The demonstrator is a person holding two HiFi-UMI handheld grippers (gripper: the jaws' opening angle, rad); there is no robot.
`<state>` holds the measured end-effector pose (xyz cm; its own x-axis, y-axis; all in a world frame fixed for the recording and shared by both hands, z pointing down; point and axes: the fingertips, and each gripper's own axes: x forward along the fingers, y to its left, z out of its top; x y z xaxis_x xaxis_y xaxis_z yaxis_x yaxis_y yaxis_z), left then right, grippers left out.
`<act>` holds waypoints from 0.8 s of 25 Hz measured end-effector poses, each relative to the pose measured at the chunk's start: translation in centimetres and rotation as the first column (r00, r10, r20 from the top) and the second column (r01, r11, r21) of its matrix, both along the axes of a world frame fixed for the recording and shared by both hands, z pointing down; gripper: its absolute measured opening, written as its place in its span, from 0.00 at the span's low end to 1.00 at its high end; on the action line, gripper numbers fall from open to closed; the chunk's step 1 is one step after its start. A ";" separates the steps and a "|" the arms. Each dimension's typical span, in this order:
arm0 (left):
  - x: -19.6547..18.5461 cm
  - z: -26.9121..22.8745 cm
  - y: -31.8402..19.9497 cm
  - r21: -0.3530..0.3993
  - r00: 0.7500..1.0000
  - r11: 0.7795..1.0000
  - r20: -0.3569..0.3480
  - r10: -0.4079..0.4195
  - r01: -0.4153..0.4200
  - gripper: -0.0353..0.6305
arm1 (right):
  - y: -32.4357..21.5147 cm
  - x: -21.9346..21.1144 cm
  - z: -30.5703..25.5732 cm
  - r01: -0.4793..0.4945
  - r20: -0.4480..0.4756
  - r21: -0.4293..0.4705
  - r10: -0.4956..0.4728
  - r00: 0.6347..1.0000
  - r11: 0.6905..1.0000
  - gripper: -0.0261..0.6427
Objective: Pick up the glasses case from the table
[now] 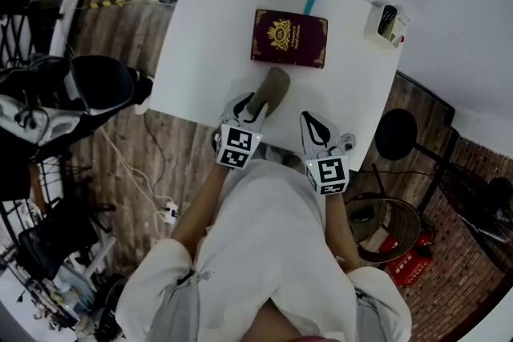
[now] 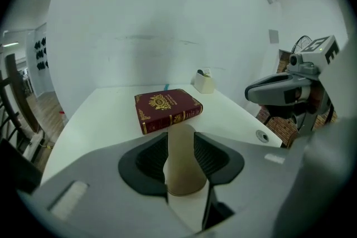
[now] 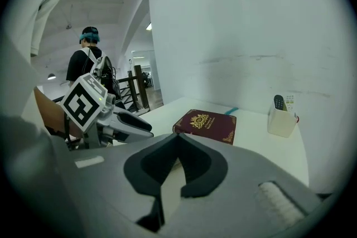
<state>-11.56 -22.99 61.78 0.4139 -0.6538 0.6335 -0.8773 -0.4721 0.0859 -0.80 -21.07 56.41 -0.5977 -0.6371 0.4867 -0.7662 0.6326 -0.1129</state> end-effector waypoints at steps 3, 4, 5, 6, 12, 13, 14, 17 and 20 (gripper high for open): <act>0.5 0.9 -0.2 -0.030 1.000 0.999 -0.002 0.030 -0.030 0.33 | 0.0 0.0 0.3 -0.023 -0.007 -0.012 0.023 1.000 1.000 0.05; 0.6 1.2 -0.3 -0.039 0.999 0.998 -0.001 0.039 -0.039 0.35 | 0.0 0.1 0.4 -0.031 -0.008 -0.016 0.031 0.999 0.999 0.05; 0.8 1.5 -0.4 -0.047 0.999 0.998 0.002 0.048 -0.047 0.37 | -0.1 0.2 0.6 -0.040 -0.011 -0.020 0.040 0.999 0.999 0.05; 0.9 1.9 -0.5 -0.055 0.998 0.997 0.006 0.055 -0.055 0.39 | -0.1 0.3 0.7 -0.048 -0.012 -0.023 0.048 0.999 0.999 0.05; 1.4 3.9 -0.7 -0.110 0.995 0.990 0.029 0.092 -0.089 0.49 | 0.2 1.0 1.1 -0.095 -0.023 -0.037 0.094 0.995 0.995 0.05; 1.5 4.2 -0.8 -0.118 0.995 0.989 0.032 0.097 -0.093 0.51 | 0.2 1.1 1.2 -0.102 -0.026 -0.040 0.101 0.995 0.994 0.05; 1.5 4.4 -0.8 -0.126 0.994 0.987 0.036 0.102 -0.097 0.52 | 0.3 1.3 1.2 -0.109 -0.028 -0.042 0.108 0.994 0.993 0.05; 2.0 5.1 -0.9 -0.148 0.992 0.983 0.036 0.119 -0.112 0.54 | 0.3 1.6 1.4 -0.128 -0.031 -0.046 0.127 0.991 0.991 0.05; 2.3 5.9 -1.0 -0.162 0.990 0.979 0.051 0.134 -0.124 0.56 | 0.5 1.9 1.7 -0.145 -0.036 -0.055 0.143 0.989 0.988 0.05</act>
<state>-9.22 -24.00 67.68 0.4455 -0.4868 0.7514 -0.8160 -0.5661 0.1170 1.14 -20.52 58.06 -0.4854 -0.6856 0.5426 -0.8525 0.5088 -0.1196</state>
